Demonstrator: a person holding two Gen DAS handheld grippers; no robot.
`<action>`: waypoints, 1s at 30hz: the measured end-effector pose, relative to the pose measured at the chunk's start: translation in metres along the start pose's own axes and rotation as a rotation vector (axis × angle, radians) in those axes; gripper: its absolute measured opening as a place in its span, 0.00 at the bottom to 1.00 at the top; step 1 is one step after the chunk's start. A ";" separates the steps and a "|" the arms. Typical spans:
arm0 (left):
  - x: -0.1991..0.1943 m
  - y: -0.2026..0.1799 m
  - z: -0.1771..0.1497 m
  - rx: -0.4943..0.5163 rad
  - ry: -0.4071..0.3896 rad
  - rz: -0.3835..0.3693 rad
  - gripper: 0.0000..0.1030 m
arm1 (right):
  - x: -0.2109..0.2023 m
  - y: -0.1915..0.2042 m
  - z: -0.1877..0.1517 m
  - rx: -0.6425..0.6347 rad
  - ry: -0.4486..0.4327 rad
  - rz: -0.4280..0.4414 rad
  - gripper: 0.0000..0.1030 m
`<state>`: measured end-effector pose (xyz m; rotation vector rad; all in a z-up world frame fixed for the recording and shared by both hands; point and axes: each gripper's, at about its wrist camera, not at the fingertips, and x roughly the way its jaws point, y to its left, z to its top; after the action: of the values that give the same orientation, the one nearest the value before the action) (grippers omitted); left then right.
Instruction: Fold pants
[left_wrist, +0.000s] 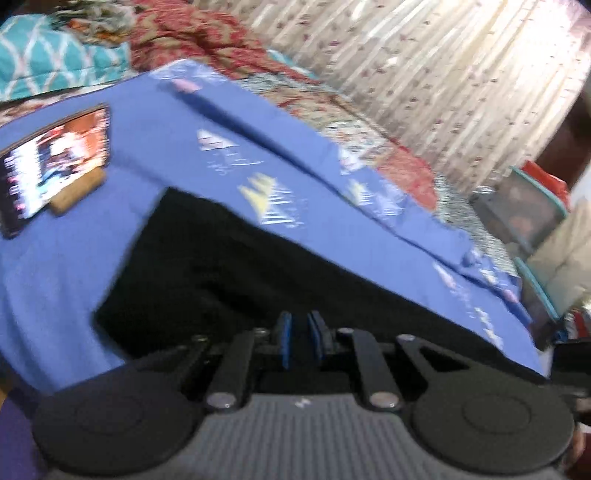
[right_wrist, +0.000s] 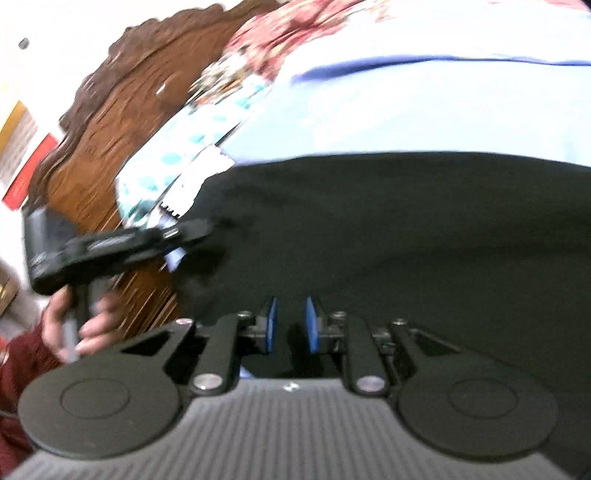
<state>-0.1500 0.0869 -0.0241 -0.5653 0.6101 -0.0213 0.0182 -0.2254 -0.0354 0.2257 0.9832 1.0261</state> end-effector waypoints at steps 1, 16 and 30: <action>0.004 -0.007 0.000 0.012 0.007 -0.016 0.12 | -0.008 -0.010 -0.002 0.023 -0.023 -0.028 0.21; 0.100 -0.081 -0.046 0.193 0.298 0.017 0.20 | -0.206 -0.157 -0.091 0.469 -0.430 -0.636 0.18; 0.134 -0.167 -0.038 0.235 0.362 -0.203 0.27 | -0.344 -0.194 -0.240 0.946 -1.017 -0.541 0.58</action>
<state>-0.0369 -0.0986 -0.0364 -0.3941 0.8855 -0.3894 -0.1013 -0.6695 -0.0858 1.0734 0.4462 -0.1723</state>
